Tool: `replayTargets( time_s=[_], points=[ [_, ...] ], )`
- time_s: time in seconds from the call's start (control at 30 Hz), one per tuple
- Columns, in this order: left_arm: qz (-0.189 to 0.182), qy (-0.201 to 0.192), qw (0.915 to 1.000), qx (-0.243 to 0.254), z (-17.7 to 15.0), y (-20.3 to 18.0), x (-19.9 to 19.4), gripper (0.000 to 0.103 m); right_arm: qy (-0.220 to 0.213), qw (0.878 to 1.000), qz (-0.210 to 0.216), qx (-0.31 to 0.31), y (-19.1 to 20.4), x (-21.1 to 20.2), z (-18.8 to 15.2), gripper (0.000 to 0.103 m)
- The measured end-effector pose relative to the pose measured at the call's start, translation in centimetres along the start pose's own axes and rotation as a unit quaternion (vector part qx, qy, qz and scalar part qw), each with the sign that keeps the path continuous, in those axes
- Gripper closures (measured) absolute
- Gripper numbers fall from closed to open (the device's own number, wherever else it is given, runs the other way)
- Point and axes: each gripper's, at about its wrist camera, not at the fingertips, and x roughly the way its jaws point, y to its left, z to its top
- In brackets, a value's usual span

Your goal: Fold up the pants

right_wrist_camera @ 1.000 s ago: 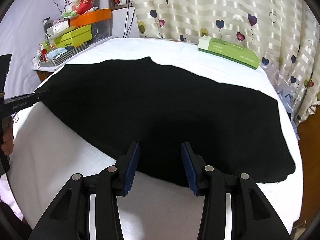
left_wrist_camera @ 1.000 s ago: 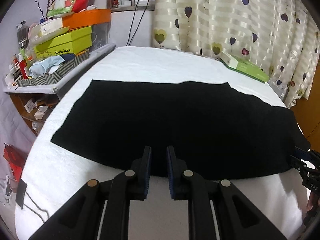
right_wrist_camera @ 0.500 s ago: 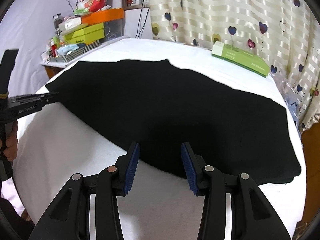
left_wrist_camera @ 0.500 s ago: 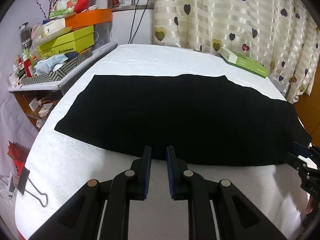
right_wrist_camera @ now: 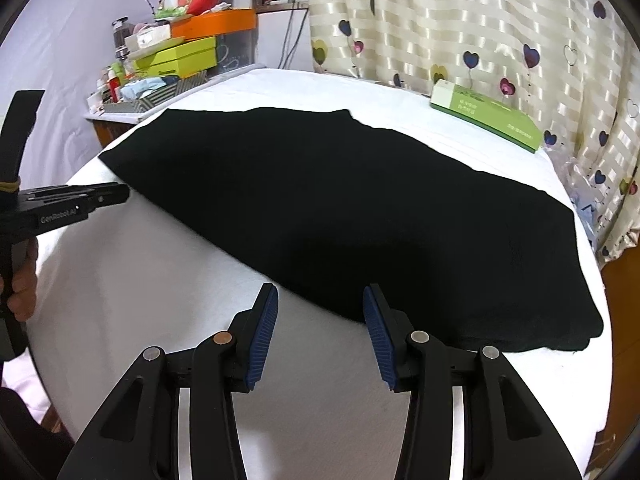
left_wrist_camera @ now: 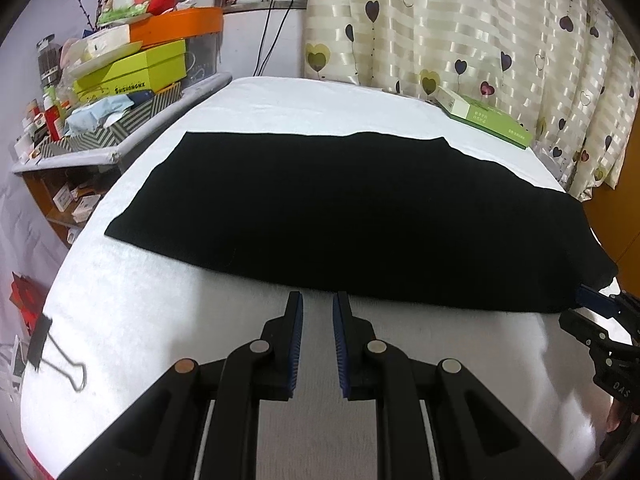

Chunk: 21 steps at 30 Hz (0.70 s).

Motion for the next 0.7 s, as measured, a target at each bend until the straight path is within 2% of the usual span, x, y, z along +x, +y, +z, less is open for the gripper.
replayTargets(
  time_s=[0.27, 0.7],
  points=[
    [-0.007, 0.006, 0.9999, 0.011, -1.1, -1.0, -0.3, 0.086, 0.025, 1.000, 0.002, 0.000, 0.8, 0.7, -1.1, 0.057],
    [0.004, -0.001, 0.9996, 0.030, -1.9, -1.6, -0.2, 0.082, 0.024, 1.000, 0.004, 0.014, 0.7, 0.7, -1.4, 0.057]
  ],
)
